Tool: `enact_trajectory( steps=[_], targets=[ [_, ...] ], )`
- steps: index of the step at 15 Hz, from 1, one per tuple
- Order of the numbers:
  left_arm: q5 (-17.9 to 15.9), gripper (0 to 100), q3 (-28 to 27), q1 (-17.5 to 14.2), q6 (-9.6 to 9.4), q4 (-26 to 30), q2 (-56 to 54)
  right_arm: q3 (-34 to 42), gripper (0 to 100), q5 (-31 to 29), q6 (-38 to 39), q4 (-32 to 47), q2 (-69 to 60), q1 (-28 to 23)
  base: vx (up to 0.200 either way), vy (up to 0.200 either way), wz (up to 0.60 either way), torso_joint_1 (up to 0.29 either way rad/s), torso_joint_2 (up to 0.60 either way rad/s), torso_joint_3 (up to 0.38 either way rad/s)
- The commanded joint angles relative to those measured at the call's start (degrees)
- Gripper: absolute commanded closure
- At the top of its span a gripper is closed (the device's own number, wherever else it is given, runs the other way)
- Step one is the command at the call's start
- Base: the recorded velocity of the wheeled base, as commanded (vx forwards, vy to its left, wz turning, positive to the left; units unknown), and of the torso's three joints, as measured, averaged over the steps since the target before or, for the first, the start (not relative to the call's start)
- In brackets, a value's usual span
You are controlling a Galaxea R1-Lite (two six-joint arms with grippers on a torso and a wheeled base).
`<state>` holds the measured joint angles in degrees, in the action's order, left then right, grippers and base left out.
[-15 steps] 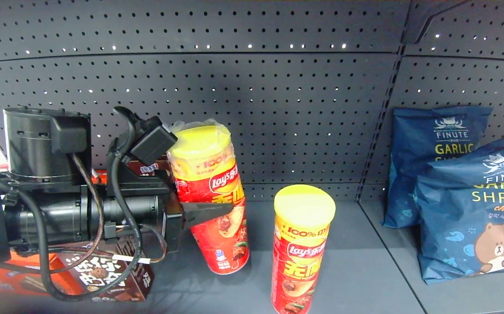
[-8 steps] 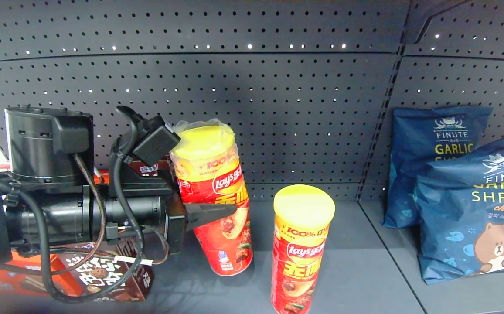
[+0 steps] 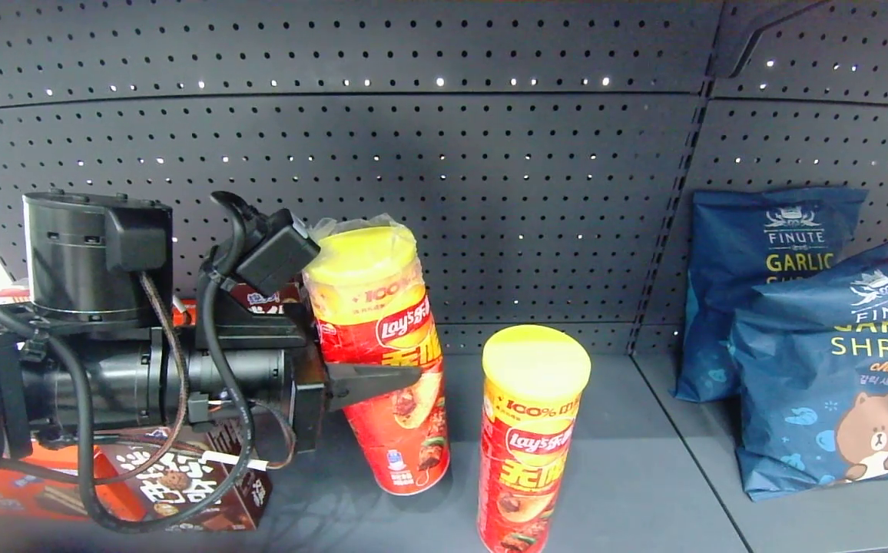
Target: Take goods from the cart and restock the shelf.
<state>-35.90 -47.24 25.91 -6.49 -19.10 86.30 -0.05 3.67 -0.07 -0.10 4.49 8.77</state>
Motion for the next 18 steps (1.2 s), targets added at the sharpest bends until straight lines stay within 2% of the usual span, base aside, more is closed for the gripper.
enact_trajectory(
  steps=[1,4,5,7,8,9,10,11,12,13,15,18],
  targets=[
    [0.04,100,0.30,0.02,-0.02,0.03,0.19,0.05,0,0.02,-0.01,0.01,0.35,0.02,0.000,0.000,0.00,0.000,0.00,0.000],
    [2.77,100,0.13,-0.86,0.07,-3.75,2.21,0.05,0,0.02,-0.01,0.01,0.35,0.02,0.000,0.000,0.00,0.000,0.00,0.000],
    [2.77,100,-0.13,-1.82,-0.55,-4.36,3.00,0.05,0,0.02,-0.01,0.01,0.35,0.02,0.000,0.000,0.00,0.000,0.00,0.000],
    [2.77,100,-1.89,-2.97,-3.62,-7.35,8.62,0.05,0,0.02,-0.01,0.01,0.35,0.02,0.000,0.000,0.00,0.000,0.00,0.000],
    [2.68,100,-2.77,-3.32,-3.62,-7.79,9.50,0.05,0,0.02,-0.01,0.01,0.35,0.02,0.000,0.000,0.00,0.000,0.00,0.000],
    [2.33,100,-5.94,-3.58,-3.89,-7.53,12.14,0.05,0,0.02,-0.01,0.01,0.35,0.02,0.000,0.000,0.00,0.000,0.00,0.000],
    [1.27,100,-12.00,-3.67,-3.97,-5.51,15.30,0.05,0,0.02,-0.01,0.01,0.35,0.02,0.000,0.000,0.00,0.000,0.00,0.000],
    [0.66,100,-14.64,-3.58,-3.97,-4.36,16.97,0.05,0,0.02,-0.01,0.01,0.35,0.02,0.000,0.000,0.00,0.000,0.00,0.000],
    [0.22,100,-19.47,-3.41,-4.24,-1.90,19.79,0.05,0,0.02,-0.01,0.01,0.35,0.02,0.000,0.000,0.00,0.000,0.00,0.000],
    [0.22,100,-21.14,-3.23,-5.20,-1.55,21.19,0.05,0,0.02,-0.01,0.01,0.35,0.02,0.000,0.000,0.00,0.000,0.00,0.000],
    [0.13,100,-23.51,-2.44,-8.72,-0.67,24.09,0.05,0,0.02,-0.01,0.01,0.35,0.02,0.000,0.000,0.00,0.000,0.00,0.000],
    [-0.13,100,-24.57,-1.38,-9.51,-0.85,27.08,0.05,0,0.02,-0.01,0.01,0.35,0.02,0.000,0.000,0.00,0.000,0.00,0.000]
  ],
)
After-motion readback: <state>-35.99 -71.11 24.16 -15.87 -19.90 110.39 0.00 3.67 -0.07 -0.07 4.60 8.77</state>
